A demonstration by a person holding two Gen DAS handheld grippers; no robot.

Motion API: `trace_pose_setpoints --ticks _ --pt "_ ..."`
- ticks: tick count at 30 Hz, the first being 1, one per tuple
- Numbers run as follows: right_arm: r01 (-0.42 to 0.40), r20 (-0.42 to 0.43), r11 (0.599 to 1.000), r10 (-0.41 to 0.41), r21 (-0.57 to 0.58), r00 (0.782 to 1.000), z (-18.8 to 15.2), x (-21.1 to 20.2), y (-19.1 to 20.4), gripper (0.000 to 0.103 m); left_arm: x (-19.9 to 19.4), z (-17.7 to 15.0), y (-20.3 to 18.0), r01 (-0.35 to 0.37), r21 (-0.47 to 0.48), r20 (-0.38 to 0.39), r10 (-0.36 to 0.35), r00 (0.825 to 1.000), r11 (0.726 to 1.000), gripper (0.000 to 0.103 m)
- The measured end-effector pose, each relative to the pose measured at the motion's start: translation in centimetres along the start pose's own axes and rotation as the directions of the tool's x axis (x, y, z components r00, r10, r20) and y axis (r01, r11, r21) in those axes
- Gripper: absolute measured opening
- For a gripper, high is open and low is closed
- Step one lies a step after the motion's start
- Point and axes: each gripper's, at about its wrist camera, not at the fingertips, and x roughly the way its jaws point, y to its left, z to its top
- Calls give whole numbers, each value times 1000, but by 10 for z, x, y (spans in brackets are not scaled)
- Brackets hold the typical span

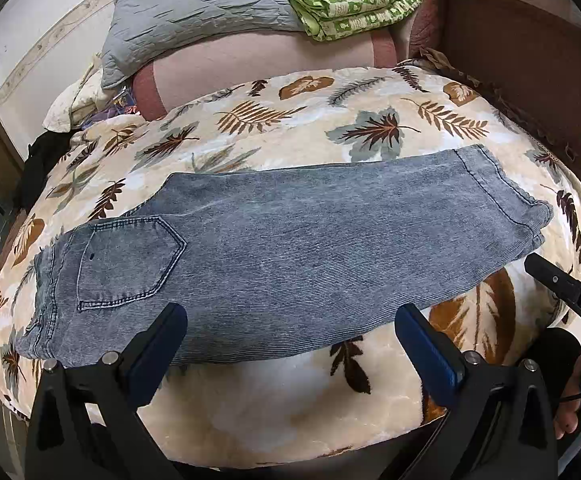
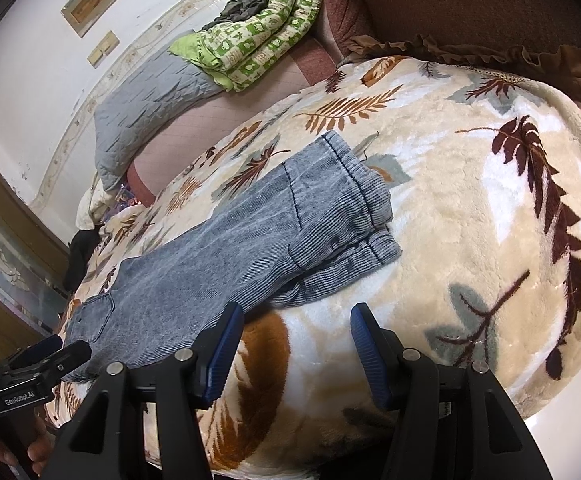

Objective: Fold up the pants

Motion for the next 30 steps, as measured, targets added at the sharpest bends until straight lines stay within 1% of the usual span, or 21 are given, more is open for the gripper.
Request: trace_pose_setpoints --ticks 5,8,10,11,12,14,16,19,21,23,24,27,30 --pt "4 -2 1000 -4 2 1000 0 0 -1 63 0 0 1 2 -4 -1 -2 1000 1000 103" --pt "20 -20 1000 -20 4 1000 2 3 0 63 0 -1 2 4 -6 0 -4 1000 1000 103" --pt "25 -18 1000 -25 -9 1000 4 1 4 63 0 -1 4 4 -8 2 -4 1000 1000 103" --pt "17 -10 1000 -17 -11 1000 6 0 7 64 0 -2 5 4 -9 2 -4 1000 1000 103" --pt "7 -10 1000 -7 -6 1000 7 0 9 66 1 -2 6 5 -10 1 -5 1000 1000 103" --pt "-20 -30 999 21 35 999 11 4 10 68 2 -3 10 5 -16 -2 -5 1000 1000 103" --pt "-26 -43 997 30 78 999 14 9 10 68 2 -6 15 3 -26 -1 -4 1000 1000 103" --pt "11 -46 994 -6 108 999 19 15 6 68 5 -9 24 1 -45 -8 -1 1000 999 103" --pt "35 -66 989 -26 142 997 23 20 1 68 8 -11 29 -2 -58 -14 1 1000 998 103" --pt "30 -80 979 -14 201 997 23 22 -6 68 10 -12 36 -1 -79 -24 -1 1000 997 103" --pt "30 -76 978 -14 208 997 23 21 -7 68 10 -13 38 0 -85 -24 -2 1000 996 103" --pt "58 -75 982 -45 178 996 25 23 -5 68 11 -13 42 -3 -95 -20 1 1000 995 103" --pt "53 -53 979 -43 196 998 30 27 -10 68 12 -13 42 -2 -95 -23 0 1000 996 103"
